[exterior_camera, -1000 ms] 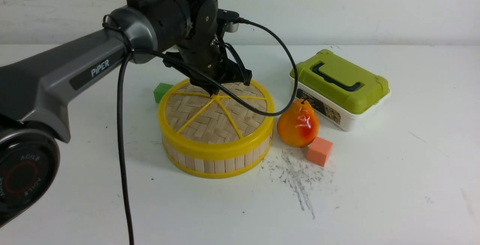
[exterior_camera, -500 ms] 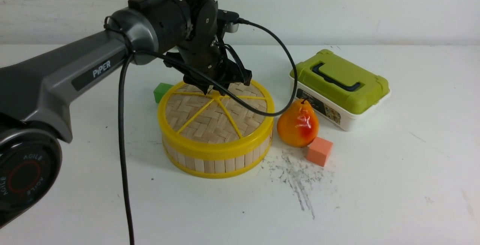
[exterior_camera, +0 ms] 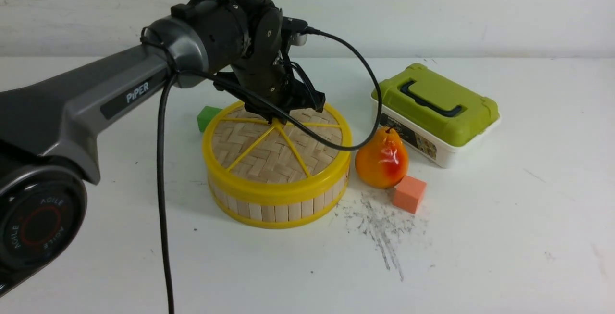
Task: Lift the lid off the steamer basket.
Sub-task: Use the left arm to lift the lid of the steamer, then use the left arm to place the steamer lid on the table
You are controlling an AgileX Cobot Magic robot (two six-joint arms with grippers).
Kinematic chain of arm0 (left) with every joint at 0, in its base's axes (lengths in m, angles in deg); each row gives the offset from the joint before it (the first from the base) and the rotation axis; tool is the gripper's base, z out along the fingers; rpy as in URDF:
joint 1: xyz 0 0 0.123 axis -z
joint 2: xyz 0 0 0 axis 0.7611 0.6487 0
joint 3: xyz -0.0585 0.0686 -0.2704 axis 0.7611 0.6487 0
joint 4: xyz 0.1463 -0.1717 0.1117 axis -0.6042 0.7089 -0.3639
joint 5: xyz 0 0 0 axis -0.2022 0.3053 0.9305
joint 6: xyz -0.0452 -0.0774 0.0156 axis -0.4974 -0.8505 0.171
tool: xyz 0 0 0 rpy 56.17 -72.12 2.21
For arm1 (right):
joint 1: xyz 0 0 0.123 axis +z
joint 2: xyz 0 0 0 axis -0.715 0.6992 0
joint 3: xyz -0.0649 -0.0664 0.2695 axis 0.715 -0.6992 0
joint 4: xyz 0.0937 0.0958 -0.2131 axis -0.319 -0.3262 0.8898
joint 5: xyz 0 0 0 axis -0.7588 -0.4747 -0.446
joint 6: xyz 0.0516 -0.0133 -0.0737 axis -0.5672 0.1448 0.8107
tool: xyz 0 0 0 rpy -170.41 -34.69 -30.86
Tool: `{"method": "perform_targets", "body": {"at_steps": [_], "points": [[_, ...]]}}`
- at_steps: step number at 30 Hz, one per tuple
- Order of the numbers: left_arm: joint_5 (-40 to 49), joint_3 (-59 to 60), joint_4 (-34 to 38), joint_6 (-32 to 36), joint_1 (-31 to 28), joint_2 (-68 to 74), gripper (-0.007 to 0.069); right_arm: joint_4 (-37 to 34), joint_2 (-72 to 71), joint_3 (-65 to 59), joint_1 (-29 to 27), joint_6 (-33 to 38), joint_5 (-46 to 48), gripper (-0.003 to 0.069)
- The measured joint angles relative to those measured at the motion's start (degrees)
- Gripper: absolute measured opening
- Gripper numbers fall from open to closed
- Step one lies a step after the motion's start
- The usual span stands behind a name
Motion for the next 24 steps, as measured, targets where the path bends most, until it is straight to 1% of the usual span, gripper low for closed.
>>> {"method": "perform_targets", "body": {"at_steps": [7, 10, 14, 16, 20, 24], "points": [[1.8, -1.7, 0.2, 0.0, 0.0, -0.9, 0.0107, 0.0, 0.0, 0.0, 0.0, 0.0, 0.0, 0.0239], [3.0, -3.8, -0.8, 0.0, 0.0, -3.6, 0.0107, 0.0, 0.0, 0.0, 0.0, 0.0, 0.0, 0.0239], [4.0, -5.5, -6.6, -0.2, -0.2, -9.7, 0.0107, 0.0, 0.0, 0.0, 0.0, 0.0, 0.0, 0.0239], [4.5, -5.6, -8.8, -1.0, -1.2, -12.4, 0.0107, 0.0, 0.0, 0.0, 0.0, 0.0, 0.0, 0.0239], [6.3, -5.7, -10.3, -3.3, -6.3, -15.1, 0.0107, 0.0, 0.0, 0.0, 0.0, 0.0, 0.0, 0.0239], [8.6, -4.1, -10.4, -5.5, -13.9, -15.2, 0.0107, 0.0, 0.0, 0.0, 0.0, 0.0, 0.0, 0.0239]]}}
